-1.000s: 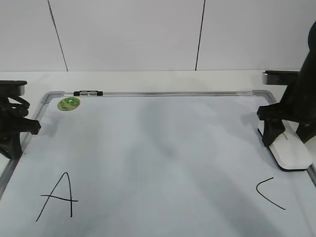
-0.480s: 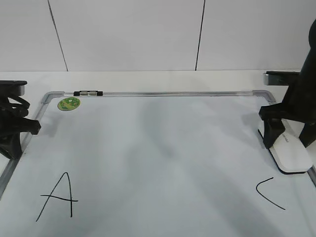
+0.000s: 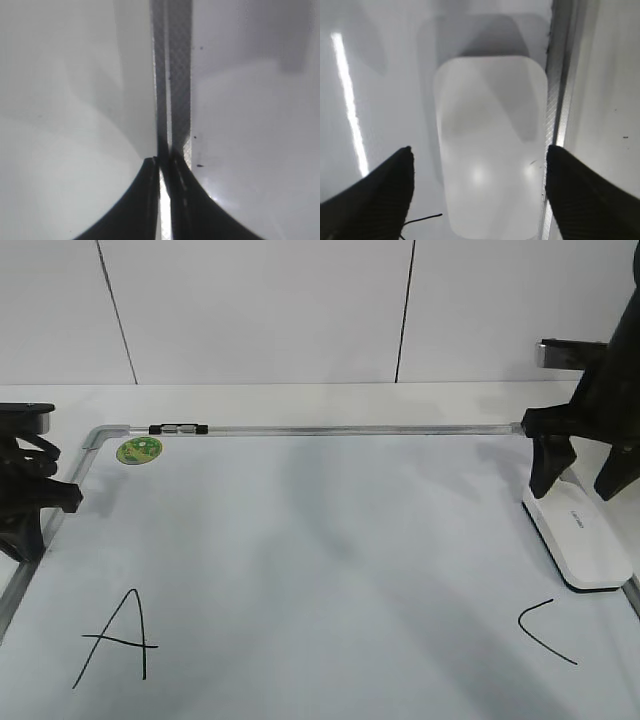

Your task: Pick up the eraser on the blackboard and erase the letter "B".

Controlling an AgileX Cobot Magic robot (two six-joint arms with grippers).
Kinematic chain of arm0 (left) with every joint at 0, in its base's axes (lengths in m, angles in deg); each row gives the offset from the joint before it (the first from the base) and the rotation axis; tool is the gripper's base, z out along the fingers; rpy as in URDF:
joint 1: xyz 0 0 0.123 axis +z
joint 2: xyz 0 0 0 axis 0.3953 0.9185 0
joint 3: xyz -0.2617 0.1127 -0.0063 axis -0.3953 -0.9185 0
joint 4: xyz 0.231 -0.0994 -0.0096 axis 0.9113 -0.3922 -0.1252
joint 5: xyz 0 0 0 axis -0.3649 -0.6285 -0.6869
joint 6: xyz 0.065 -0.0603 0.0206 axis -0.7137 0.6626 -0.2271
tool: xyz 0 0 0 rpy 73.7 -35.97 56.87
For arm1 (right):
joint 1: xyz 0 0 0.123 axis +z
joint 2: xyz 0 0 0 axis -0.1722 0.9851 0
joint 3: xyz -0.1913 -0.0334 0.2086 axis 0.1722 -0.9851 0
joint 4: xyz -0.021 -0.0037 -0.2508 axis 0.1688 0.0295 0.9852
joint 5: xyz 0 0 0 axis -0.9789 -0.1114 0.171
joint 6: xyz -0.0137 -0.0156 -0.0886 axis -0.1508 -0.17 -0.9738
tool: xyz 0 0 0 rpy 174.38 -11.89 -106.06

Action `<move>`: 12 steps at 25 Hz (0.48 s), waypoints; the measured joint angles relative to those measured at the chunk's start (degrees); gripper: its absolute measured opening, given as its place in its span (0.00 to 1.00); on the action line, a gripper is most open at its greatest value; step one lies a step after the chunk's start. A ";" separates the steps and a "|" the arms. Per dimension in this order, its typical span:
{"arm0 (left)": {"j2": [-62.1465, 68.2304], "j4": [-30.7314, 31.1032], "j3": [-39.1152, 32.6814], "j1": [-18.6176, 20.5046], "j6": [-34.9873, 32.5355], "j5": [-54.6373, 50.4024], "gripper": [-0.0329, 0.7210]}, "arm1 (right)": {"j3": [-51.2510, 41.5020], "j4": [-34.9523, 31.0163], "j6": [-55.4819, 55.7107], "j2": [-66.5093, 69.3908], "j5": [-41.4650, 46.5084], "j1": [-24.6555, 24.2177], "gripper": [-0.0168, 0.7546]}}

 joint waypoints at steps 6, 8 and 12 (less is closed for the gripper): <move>0.00 0.13 0.00 0.00 0.00 -0.09 0.08 | -0.06 -0.20 0.63 -4.13 0.46 0.00 0.73; 0.00 0.13 0.00 0.00 0.00 -0.09 0.08 | -1.23 -0.20 0.63 -7.02 0.46 0.00 0.72; 0.00 0.13 0.00 0.00 0.00 -0.09 0.08 | -6.46 -0.20 0.94 -14.00 0.60 0.00 0.72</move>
